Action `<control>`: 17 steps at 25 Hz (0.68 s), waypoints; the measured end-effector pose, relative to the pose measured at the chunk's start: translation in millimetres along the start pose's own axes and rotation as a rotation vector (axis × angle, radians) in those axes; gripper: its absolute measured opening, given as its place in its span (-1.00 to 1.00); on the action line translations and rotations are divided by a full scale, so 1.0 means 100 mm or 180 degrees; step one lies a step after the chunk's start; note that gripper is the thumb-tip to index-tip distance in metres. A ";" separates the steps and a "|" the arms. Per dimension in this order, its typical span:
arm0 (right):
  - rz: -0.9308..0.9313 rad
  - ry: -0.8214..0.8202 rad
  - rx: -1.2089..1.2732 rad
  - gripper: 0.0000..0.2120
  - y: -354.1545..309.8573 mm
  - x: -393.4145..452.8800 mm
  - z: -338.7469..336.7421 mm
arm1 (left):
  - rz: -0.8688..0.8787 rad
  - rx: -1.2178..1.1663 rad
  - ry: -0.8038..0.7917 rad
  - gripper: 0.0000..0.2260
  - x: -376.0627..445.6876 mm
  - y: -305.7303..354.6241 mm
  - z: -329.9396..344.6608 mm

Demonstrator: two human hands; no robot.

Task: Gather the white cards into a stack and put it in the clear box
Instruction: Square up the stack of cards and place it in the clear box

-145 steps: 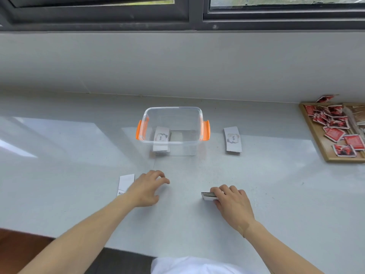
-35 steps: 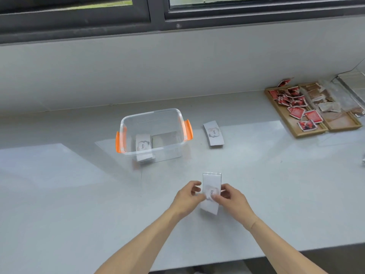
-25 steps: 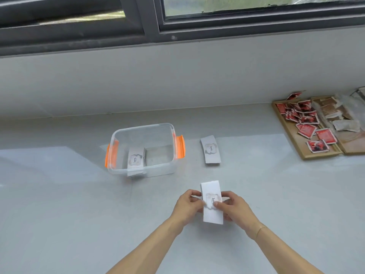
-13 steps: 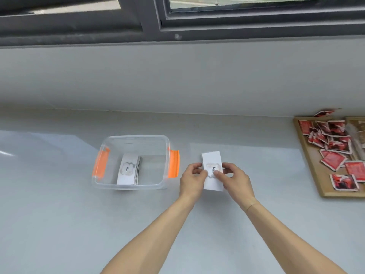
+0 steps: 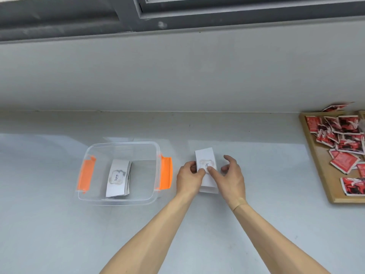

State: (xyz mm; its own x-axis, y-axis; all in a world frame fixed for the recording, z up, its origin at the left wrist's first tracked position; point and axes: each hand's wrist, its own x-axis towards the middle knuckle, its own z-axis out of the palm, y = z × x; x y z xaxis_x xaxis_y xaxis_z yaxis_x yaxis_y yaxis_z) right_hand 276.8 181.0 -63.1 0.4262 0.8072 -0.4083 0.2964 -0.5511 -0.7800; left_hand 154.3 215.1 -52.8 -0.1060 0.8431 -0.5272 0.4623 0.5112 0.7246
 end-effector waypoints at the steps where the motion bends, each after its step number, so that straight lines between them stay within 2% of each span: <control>1: 0.0088 0.0056 0.0005 -0.36 0.01 -0.01 0.00 | 0.0008 0.0058 0.0010 -0.93 -0.01 0.01 -0.01; 6: 0.0329 0.0031 -0.0408 -0.36 -0.04 -0.08 0.14 | 0.0090 0.0619 0.0033 -0.83 -0.07 0.03 0.01; 9: 0.0684 -0.0066 -0.0168 -0.45 -0.15 -0.02 0.19 | -0.0041 0.0636 -0.0052 -0.77 -0.08 0.08 -0.01; 12: 0.0930 -0.0247 0.0217 -0.58 -0.14 -0.02 0.14 | -0.0309 0.0065 -0.0390 -0.83 -0.17 0.01 -0.08; 15: 0.0966 -0.0366 0.0513 -0.55 -0.09 -0.25 0.09 | -0.0598 -0.0695 -0.0735 -0.77 -0.39 -0.13 -0.20; 17: 0.0897 -0.0307 0.0741 -0.53 -0.07 -0.48 0.08 | -0.0693 -0.0844 -0.1022 -0.76 -0.56 -0.26 -0.27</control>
State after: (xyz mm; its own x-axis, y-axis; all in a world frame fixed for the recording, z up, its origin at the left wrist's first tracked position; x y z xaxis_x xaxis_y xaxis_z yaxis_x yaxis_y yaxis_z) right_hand 248.0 147.6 -41.8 0.3777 0.6531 -0.6563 -0.0278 -0.7005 -0.7131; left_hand 125.0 158.8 -29.9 0.1215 0.6385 -0.7600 0.2142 0.7308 0.6481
